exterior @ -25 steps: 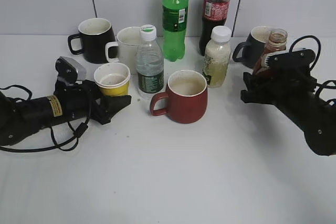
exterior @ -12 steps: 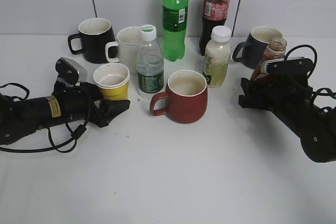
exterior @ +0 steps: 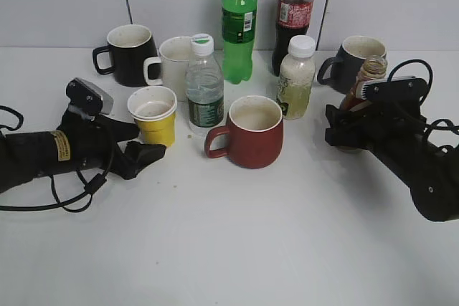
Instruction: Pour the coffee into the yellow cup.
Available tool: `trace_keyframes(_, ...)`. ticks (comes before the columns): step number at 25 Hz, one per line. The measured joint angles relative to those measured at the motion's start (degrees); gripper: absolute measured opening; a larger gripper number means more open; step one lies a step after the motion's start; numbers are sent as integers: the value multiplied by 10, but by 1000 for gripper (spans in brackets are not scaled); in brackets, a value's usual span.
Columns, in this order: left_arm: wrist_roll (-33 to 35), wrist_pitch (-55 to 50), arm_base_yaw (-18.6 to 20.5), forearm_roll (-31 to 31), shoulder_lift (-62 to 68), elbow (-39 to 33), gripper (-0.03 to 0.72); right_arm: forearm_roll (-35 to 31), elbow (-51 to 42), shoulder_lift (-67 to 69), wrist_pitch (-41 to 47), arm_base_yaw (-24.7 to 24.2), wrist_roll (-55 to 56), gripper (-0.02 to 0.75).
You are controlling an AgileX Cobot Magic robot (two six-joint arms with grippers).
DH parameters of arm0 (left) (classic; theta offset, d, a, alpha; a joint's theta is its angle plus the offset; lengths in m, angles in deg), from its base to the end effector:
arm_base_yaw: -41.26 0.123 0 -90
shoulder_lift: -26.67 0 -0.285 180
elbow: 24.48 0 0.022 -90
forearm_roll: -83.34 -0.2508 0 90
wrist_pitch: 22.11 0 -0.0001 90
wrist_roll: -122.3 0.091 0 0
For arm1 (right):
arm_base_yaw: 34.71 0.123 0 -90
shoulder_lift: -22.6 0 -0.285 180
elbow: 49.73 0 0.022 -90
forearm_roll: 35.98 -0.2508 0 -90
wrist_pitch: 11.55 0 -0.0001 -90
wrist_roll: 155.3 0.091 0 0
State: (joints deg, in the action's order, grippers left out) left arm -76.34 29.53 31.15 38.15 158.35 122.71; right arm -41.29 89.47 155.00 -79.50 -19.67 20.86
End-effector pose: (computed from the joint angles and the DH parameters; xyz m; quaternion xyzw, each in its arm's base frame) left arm 0.3271 -0.1097 0.0590 0.3071 0.7942 -0.2422 0.4650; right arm 0.3218 0.0784 0.0630 -0.0909 0.7896 0.0357 0.6058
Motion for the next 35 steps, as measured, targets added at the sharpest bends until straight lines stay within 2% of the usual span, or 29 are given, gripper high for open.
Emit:
trace_keyframes(7, 0, -97, 0, 15, -48, -18, 619, 1, -21, 0, 2, 0, 0, 606)
trace_keyframes(13, -1, -131, 1, 32, -102, -75, 605, 1, -66, -21, 14, 0, 1, 606)
trace_keyframes(16, -24, -158, 1, 55, -131, -91, 600, 1, -81, -47, 57, 0, 1, 603)
trace_keyframes(18, -63, -217, -1, 67, -160, -95, 596, 1, -87, -69, 103, 0, 1, 602)
trace_keyframes(19, -68, -236, -5, 72, -172, -96, 595, 1, -90, -83, 131, 0, 1, 598)
trace_keyframes(24, -82, -393, -46, 185, -248, -96, 586, 0, -91, -180, 316, 1, 10, 596)
trace_keyframes(30, -82, -569, -95, 244, -339, -96, 572, 0, -84, -343, 598, 1, 28, 593)
trace_keyframes(31, -82, -625, -111, 260, -381, -96, 566, 0, -77, -376, 650, 1, 30, 593)
trace_keyframes(33, -82, -653, -118, 271, -405, -96, 564, 3, -59, -442, 757, 1, 34, 593)
trace_keyframes(35, -82, -760, -136, 304, -504, -89, 563, 3, -34, -497, 852, 1, 38, 593)
